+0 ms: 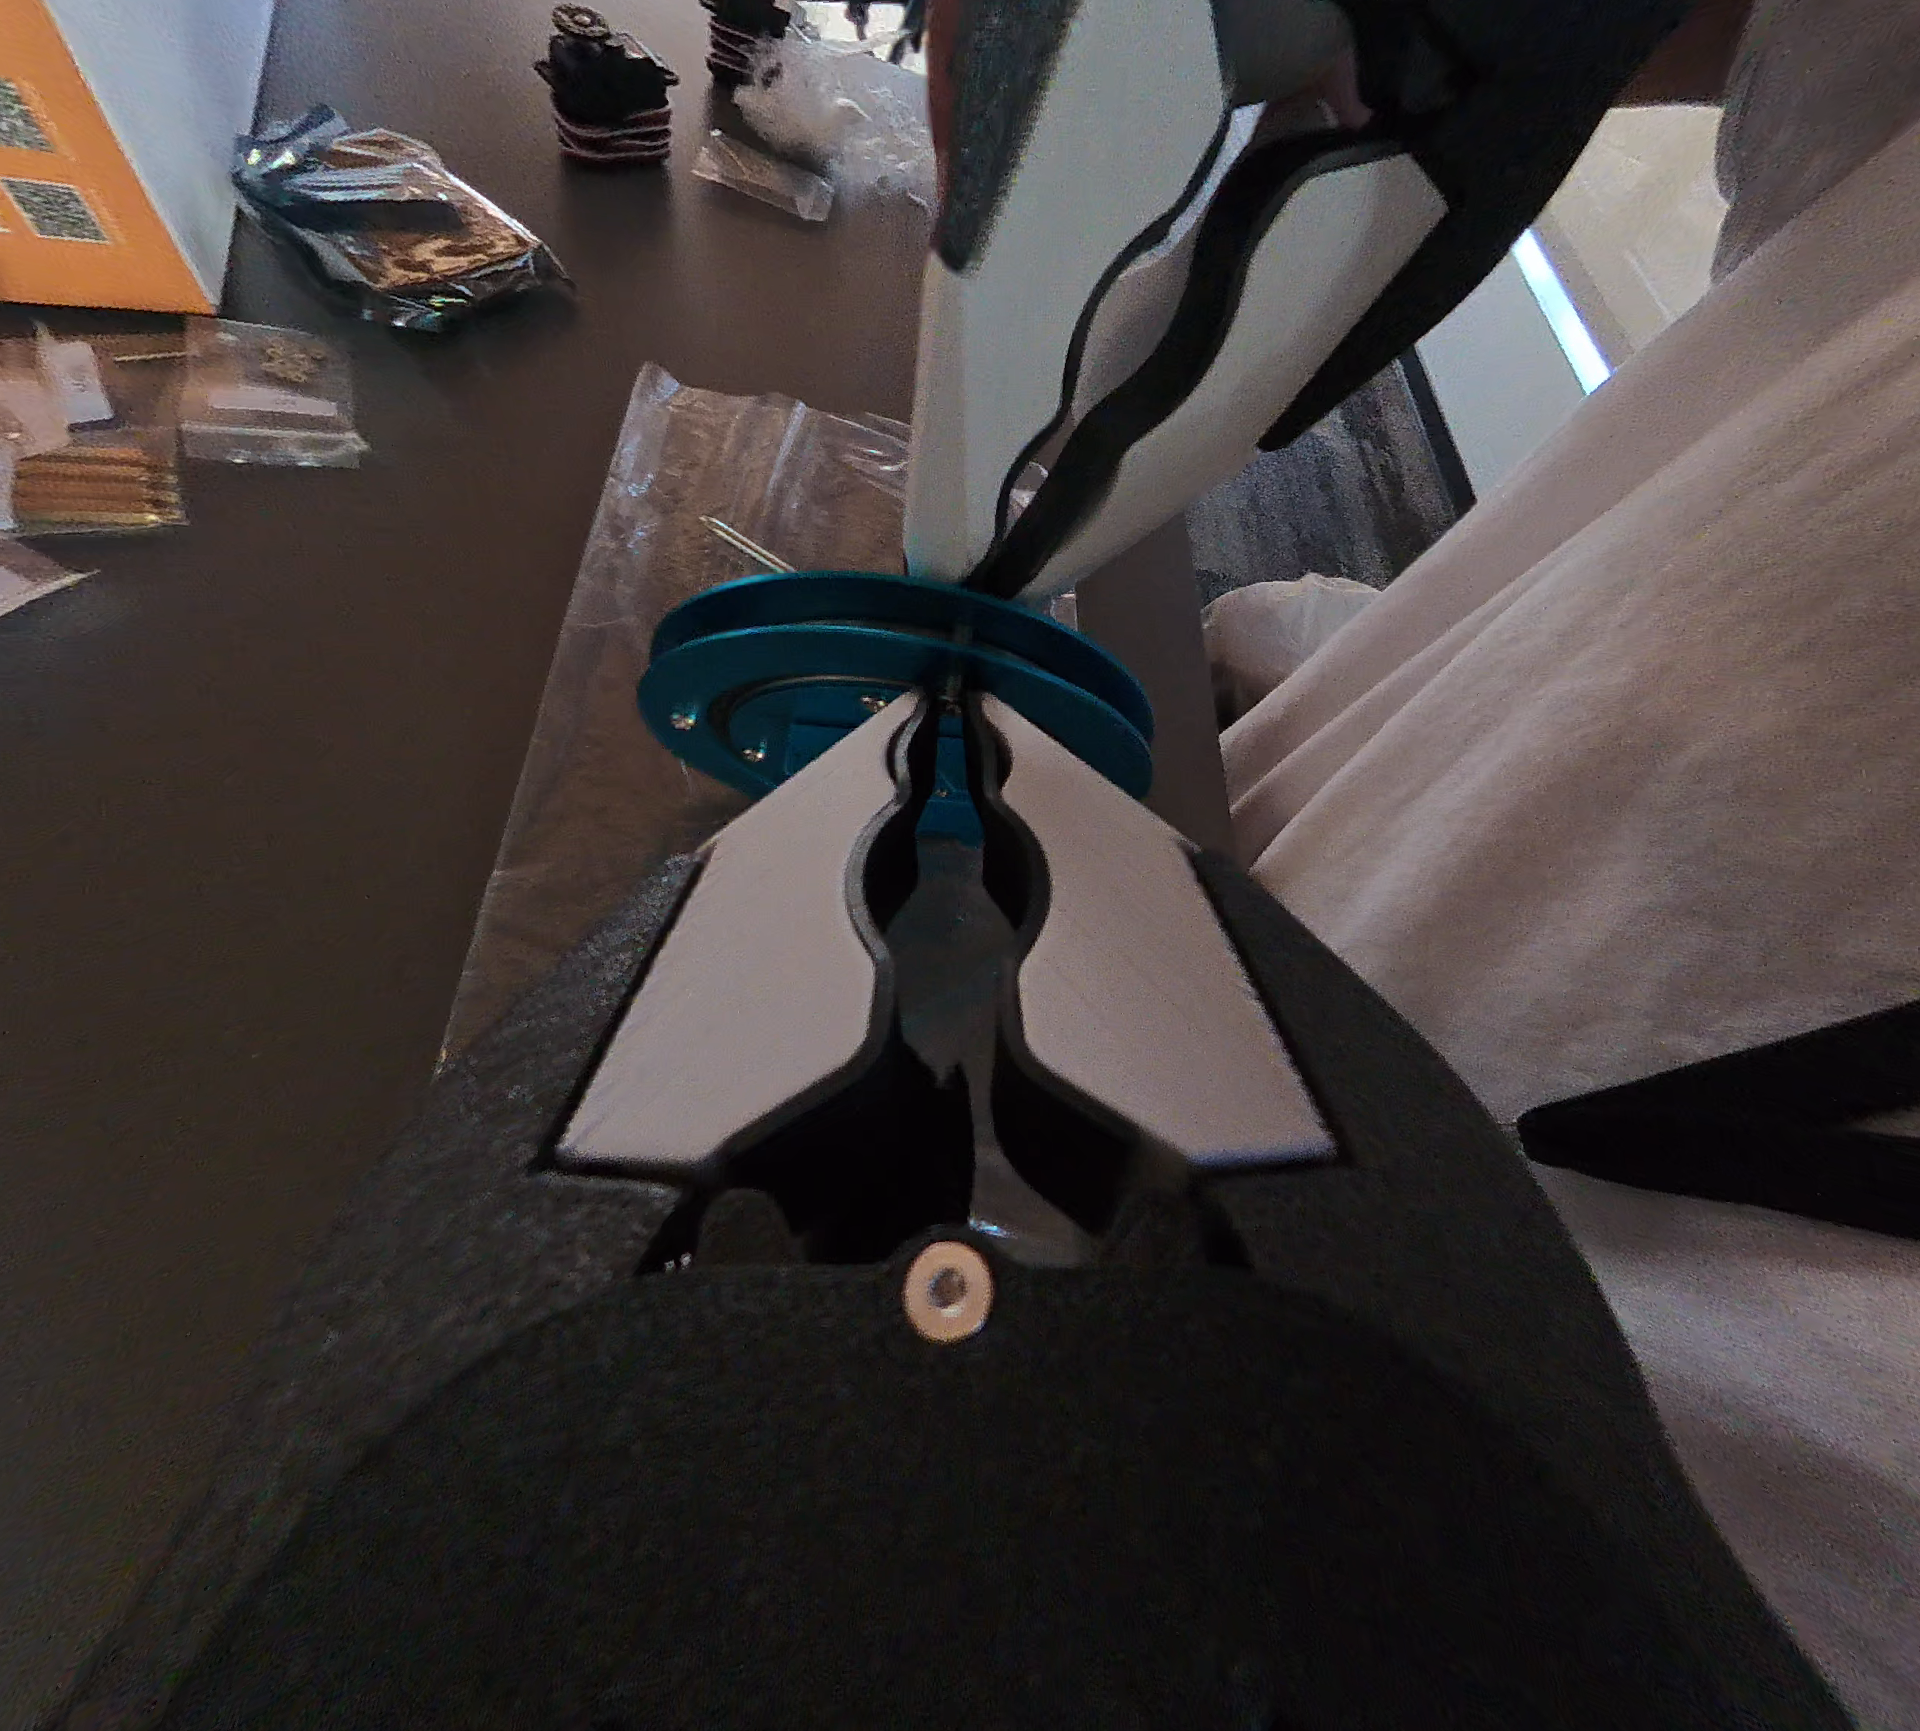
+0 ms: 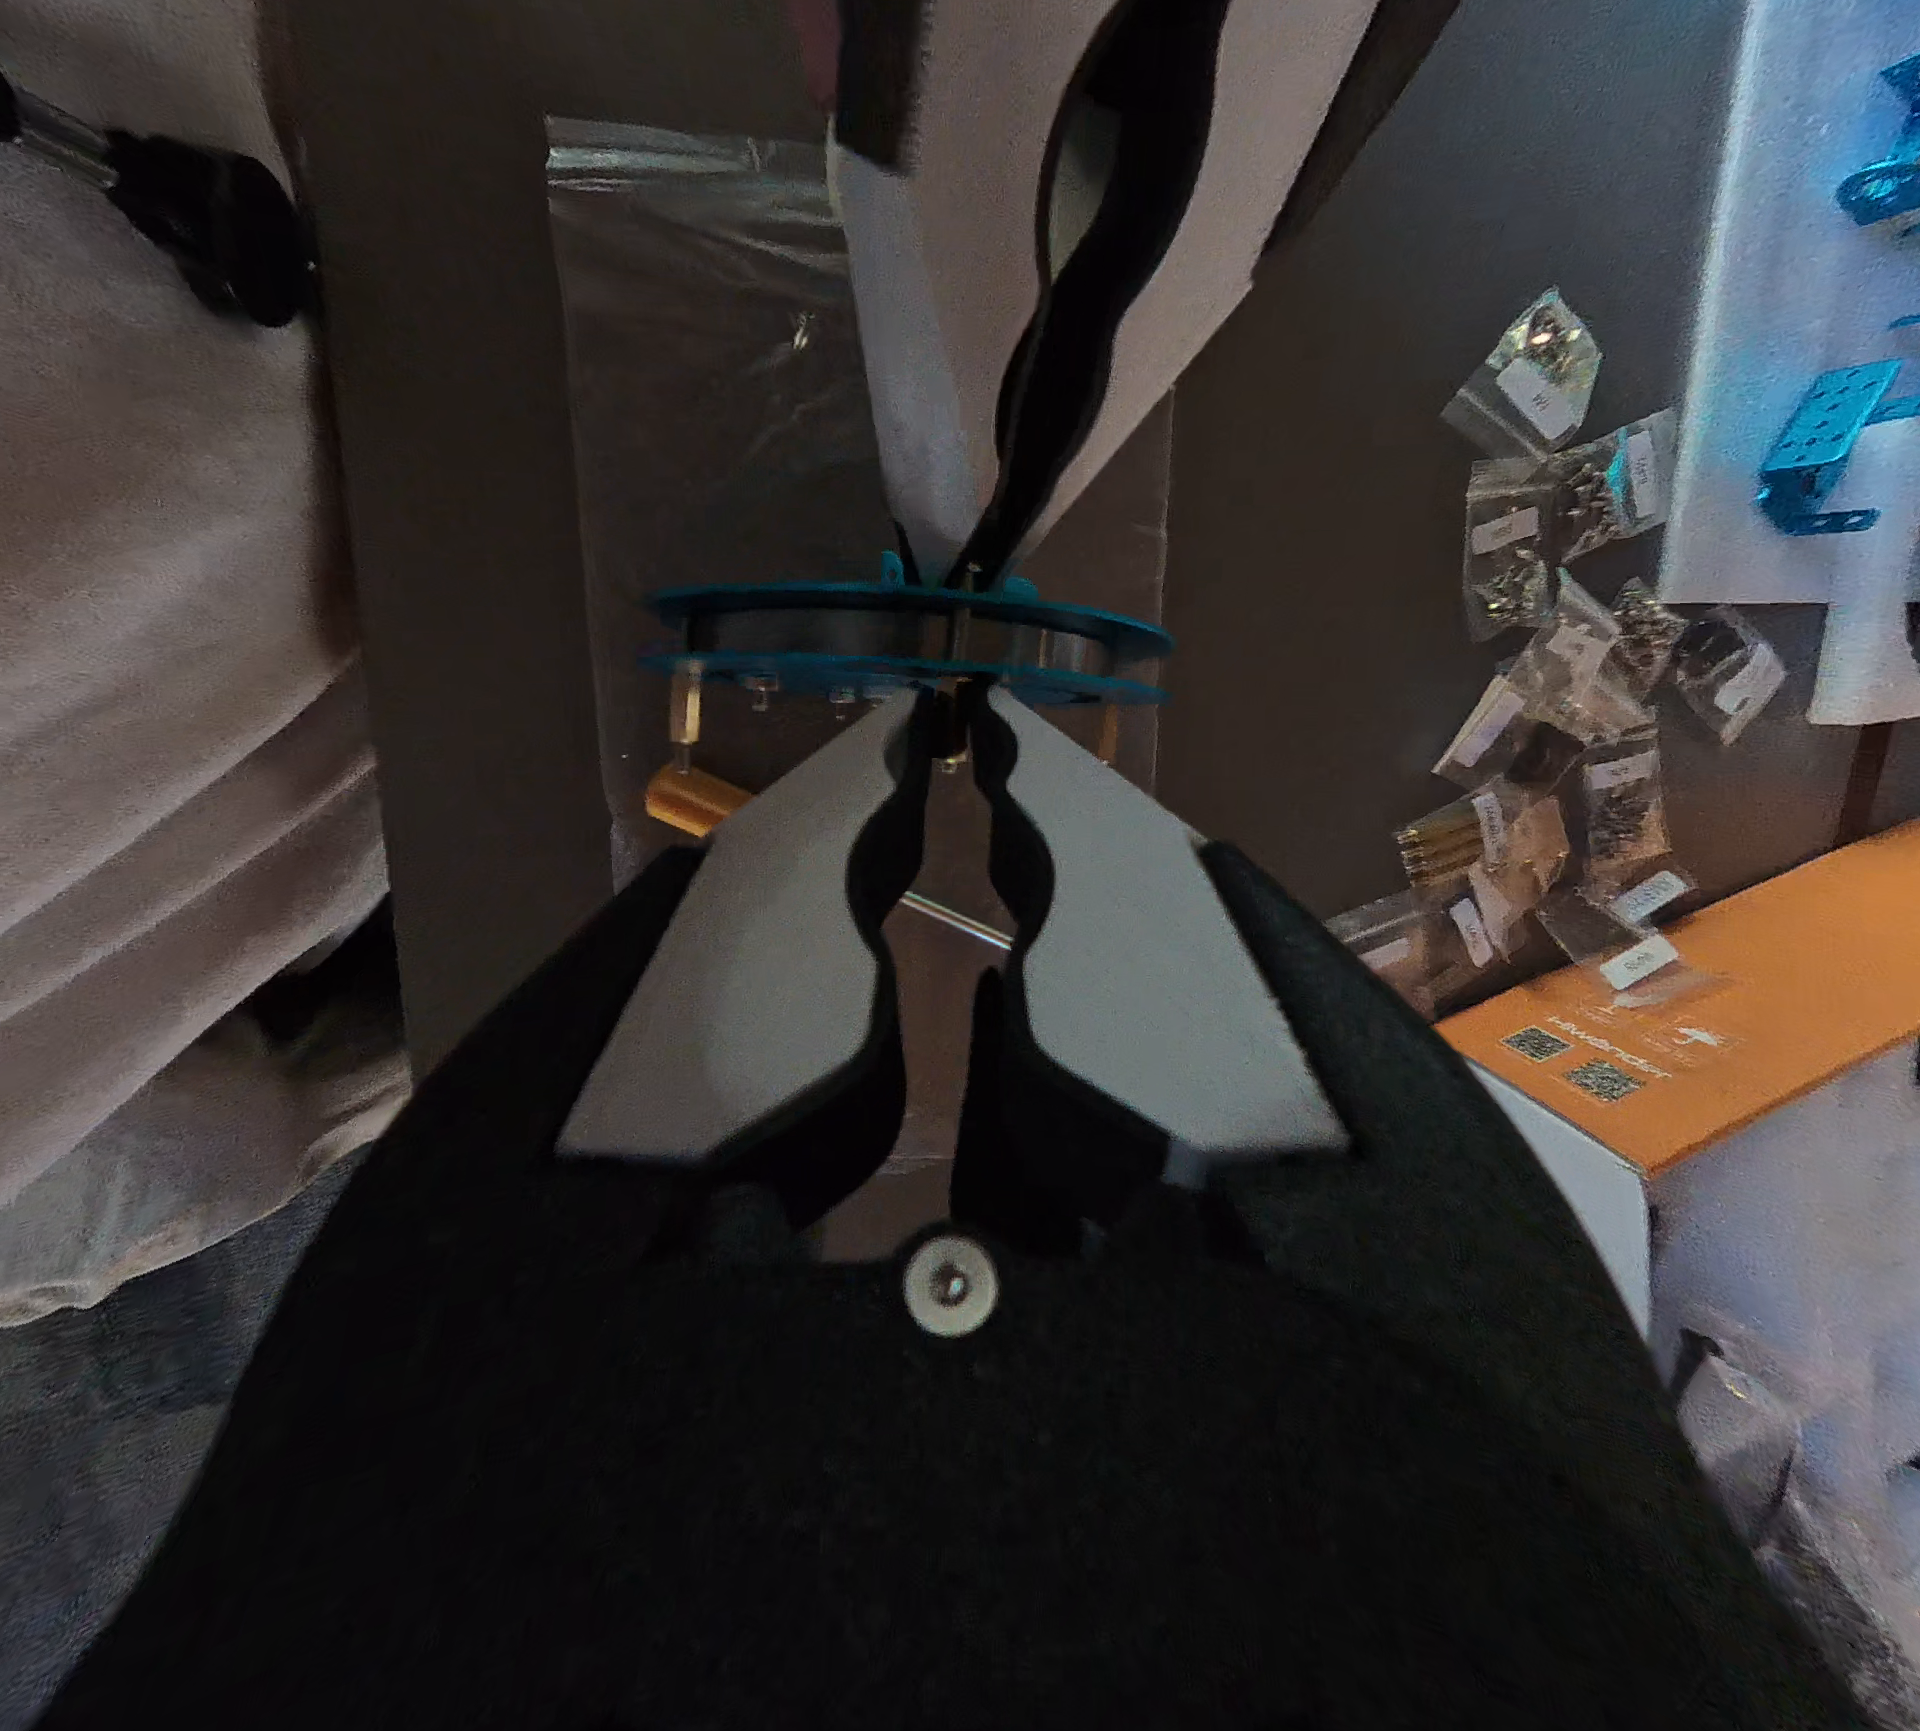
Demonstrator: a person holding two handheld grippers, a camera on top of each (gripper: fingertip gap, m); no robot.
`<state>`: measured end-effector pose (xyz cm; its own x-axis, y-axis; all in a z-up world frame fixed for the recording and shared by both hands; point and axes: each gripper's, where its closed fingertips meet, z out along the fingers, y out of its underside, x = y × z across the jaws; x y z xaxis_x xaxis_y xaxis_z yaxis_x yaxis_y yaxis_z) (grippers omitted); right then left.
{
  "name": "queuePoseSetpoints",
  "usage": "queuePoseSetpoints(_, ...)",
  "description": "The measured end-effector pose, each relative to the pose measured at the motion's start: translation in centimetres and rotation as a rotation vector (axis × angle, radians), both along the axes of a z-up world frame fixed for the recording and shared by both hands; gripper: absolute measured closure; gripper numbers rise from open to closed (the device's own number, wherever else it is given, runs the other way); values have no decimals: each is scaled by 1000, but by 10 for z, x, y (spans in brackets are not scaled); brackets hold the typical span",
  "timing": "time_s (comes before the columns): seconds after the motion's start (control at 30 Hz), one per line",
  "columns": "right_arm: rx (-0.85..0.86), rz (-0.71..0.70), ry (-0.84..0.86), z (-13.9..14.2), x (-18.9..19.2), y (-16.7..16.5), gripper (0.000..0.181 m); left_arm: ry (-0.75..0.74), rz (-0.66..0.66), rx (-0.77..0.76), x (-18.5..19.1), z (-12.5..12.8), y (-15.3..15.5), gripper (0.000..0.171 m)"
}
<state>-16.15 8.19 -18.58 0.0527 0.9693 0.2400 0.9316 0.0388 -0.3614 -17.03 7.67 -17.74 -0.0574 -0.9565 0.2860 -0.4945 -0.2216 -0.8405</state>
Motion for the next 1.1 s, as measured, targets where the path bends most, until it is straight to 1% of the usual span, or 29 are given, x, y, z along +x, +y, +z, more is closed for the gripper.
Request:
queuePoseSetpoints(0.13,-52,-13,8,-4,2,3,175,1,-7,6,2,0,-2,168)
queuePoseSetpoints(0.23,-43,24,-4,-3,0,0,177,5,-5,-71,0,1,-3,168)
queuePoseSetpoints(0.27,-86,7,-15,-4,0,-2,178,-4,-6,-65,0,1,-4,168)
queuePoseSetpoints(0.3,-151,-14,-10,-4,1,-3,178,-18,-8,-2,1,1,-5,167)
queuePoseSetpoints(0.33,-242,-44,14,-4,1,-4,178,-33,-8,119,1,1,-4,169)
queuePoseSetpoints(0.37,-356,-90,52,-4,1,-4,178,-42,0,281,2,0,-2,168)
queuePoseSetpoints(0.4,-505,-156,101,-4,1,-5,178,-50,8,480,3,0,1,169)
queuePoseSetpoints(0.47,-860,-303,212,-2,-2,-10,178,-61,19,955,3,0,9,169)
queuePoseSetpoints(0.5,-1021,-334,260,1,-4,-16,179,-53,23,1092,3,1,10,168)
queuePoseSetpoints(0.53,-1075,-324,298,1,-6,-19,179,-47,36,1086,3,1,10,168)
queuePoseSetpoints(0.57,-1041,-310,316,1,-7,-19,178,-49,42,987,2,1,10,168)
queuePoseSetpoints(0.6,-938,-283,304,0,-7,-17,177,-55,51,858,1,1,10,168)
queuePoseSetpoints(0.63,-790,-238,271,-1,-7,-15,176,-54,57,723,1,0,10,168)
queuePoseSetpoints(0.7,-449,-150,172,-5,-3,-8,175,-36,58,467,0,-1,11,168)
queuePoseSetpoints(0.77,-195,-94,68,-9,-1,-4,165,-21,43,218,-1,-1,9,168)
queuePoseSetpoints(0.8,-104,-77,26,-9,0,-2,163,-17,38,132,-1,0,8,167)
queuePoseSetpoints(0.83,-33,-62,-7,-9,1,1,174,-17,21,89,-1,0,6,168)
queuePoseSetpoints(0.87,-2,-50,-24,-9,1,1,177,-16,8,99,-1,0,4,168)
queuePoseSetpoints(0.9,-17,-58,-31,-9,2,1,177,-15,-1,163,0,-1,4,168)
queuePoseSetpoints(0.93,-74,-79,-23,-9,3,0,178,-17,-12,263,1,-1,3,168)
queuePoseSetpoints(0.97,-193,-109,-3,-10,4,-4,178,-27,-28,403,2,-1,2,168)
queuePoseSetpoints(1.0,-355,-157,35,-10,4,-10,178,-43,-39,595,4,-1,1,168)
queuePoseSetpoints(1.03,-567,-211,91,-8,2,-19,179,-63,-57,805,5,-1,-1,169)
queuePoseSetpoints(1.07,-813,-282,157,-6,1,-27,179,-80,-67,977,5,-1,-3,169)
queuePoseSetpoints(1.1,-1043,-351,224,-2,-2,-32,179,-95,-66,1098,6,0,-4,168)
